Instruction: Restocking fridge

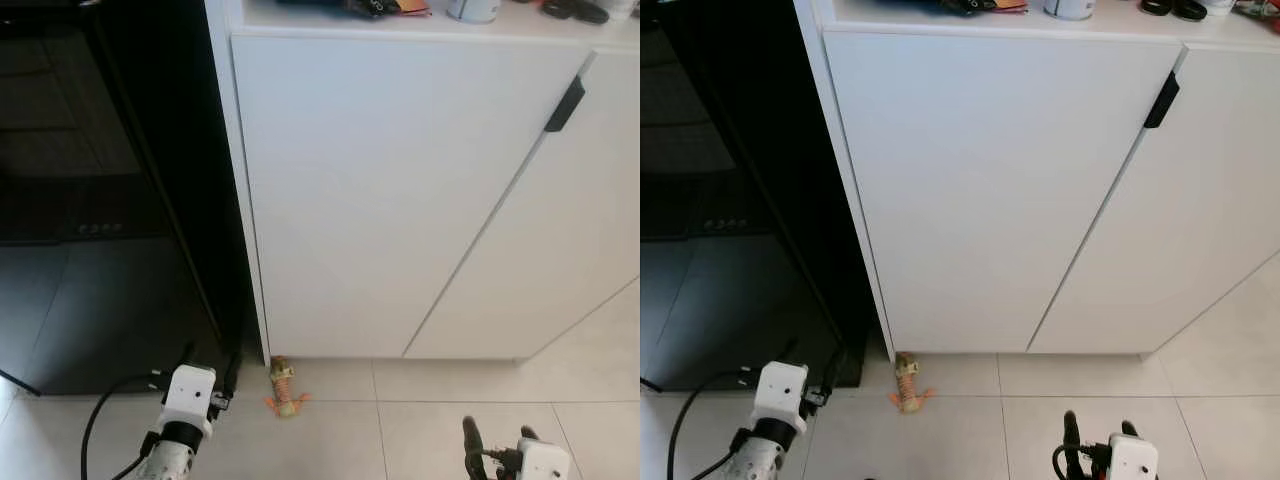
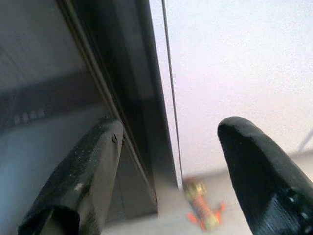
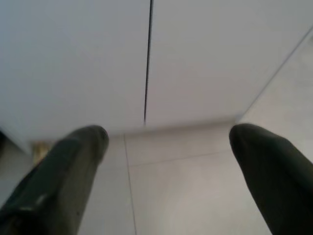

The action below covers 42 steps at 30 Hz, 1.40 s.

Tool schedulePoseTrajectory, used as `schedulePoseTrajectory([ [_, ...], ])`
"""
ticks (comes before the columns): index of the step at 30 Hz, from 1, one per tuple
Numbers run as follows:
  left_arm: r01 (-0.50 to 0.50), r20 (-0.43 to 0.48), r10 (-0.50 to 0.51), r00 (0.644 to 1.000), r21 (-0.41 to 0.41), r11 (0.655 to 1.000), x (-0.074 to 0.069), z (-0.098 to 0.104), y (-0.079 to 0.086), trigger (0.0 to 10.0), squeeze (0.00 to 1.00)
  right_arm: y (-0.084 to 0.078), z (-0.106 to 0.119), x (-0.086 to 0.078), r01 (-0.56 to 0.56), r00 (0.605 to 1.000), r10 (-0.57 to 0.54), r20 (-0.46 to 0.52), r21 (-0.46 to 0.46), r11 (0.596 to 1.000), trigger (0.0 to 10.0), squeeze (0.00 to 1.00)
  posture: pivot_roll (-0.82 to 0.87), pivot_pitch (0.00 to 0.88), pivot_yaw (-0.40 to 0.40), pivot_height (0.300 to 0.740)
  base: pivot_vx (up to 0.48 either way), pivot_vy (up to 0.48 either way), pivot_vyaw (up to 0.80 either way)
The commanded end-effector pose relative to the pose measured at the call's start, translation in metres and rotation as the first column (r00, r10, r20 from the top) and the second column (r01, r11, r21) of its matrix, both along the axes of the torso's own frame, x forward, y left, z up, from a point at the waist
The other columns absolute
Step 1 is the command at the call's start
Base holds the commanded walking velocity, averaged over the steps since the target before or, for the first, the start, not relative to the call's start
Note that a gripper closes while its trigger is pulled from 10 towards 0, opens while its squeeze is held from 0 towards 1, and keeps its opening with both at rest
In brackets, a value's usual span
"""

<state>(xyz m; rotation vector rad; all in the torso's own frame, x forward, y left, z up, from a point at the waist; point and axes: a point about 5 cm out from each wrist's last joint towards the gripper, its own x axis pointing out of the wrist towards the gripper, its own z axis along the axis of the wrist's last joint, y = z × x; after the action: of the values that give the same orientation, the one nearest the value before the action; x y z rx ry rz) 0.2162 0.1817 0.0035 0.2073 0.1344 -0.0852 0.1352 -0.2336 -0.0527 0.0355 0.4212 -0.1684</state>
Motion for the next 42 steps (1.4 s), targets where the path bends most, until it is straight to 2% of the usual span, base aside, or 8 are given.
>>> schedulePoseTrajectory([
  [1,-0.056,-0.102,0.052,0.993,-0.034,0.998,-0.006,-0.015,0.004,10.0,0.0,-0.002,-0.012,-0.01,0.007,0.995,-0.005,-0.103,0.019,1.0,10.0,0.0,-0.27,0.108,-0.047,0.74,0.0,0.0,0.0],
  [6,-0.153,-0.325,0.142,0.935,-0.01,0.988,-0.011,-0.045,0.011,10.0,0.0,-0.009,-0.029,-0.017,0.047,0.955,-0.02,-0.296,0.083,0.995,10.0,0.0,-0.26,0.095,-0.062,0.74,0.0,0.0,0.0],
  [15,-0.097,-0.533,0.105,0.84,0.043,0.994,-0.027,-0.074,-0.002,10.0,0.0,-0.011,-0.044,-0.041,0.054,0.872,0.007,-0.489,0.11,0.992,10.0,0.0,-0.22,0.04,-0.038,0.74,0.0,0.0,0.0],
  [20,-0.145,-0.581,0.147,0.8,0.05,0.988,-0.028,-0.078,0.003,10.0,0.0,-0.01,-0.046,-0.044,0.05,0.852,0.017,-0.523,0.115,0.992,10.0,0.0,-0.21,0.027,-0.029,0.74,0.0,0.0,0.0],
  [25,-0.153,-0.599,0.171,0.783,0.081,0.985,-0.028,-0.079,0.01,10.0,0.0,-0.006,-0.047,-0.042,-0.014,0.84,0.087,-0.535,0.139,0.99,10.0,0.0,-0.2,0.029,-0.04,0.74,0.0,0.0,0.0],
  [36,-0.212,-0.619,0.22,0.754,0.087,0.973,-0.032,-0.081,0.019,10.0,0.0,-0.007,-0.049,-0.048,-0.008,0.816,0.076,-0.573,0.121,0.993,10.0,0.0,-0.18,0.071,-0.029,0.74,0.0,0.0,0.0],
  [38,-0.238,-0.644,0.244,0.725,0.098,0.966,-0.04,-0.084,0.027,10.0,0.0,0.002,-0.052,-0.047,-0.015,0.806,0.089,-0.586,0.129,0.992,10.0,0.0,-0.17,0.113,-0.031,0.74,0.0,0.15,0.0],
  [42,-0.239,-0.65,0.245,0.72,0.1,0.966,-0.043,-0.085,0.029,10.0,0.0,0.004,-0.052,-0.046,-0.004,0.806,0.082,-0.586,0.133,0.991,10.0,0.0,-0.17,0.119,-0.029,0.74,0.0,0.298,0.0],
])
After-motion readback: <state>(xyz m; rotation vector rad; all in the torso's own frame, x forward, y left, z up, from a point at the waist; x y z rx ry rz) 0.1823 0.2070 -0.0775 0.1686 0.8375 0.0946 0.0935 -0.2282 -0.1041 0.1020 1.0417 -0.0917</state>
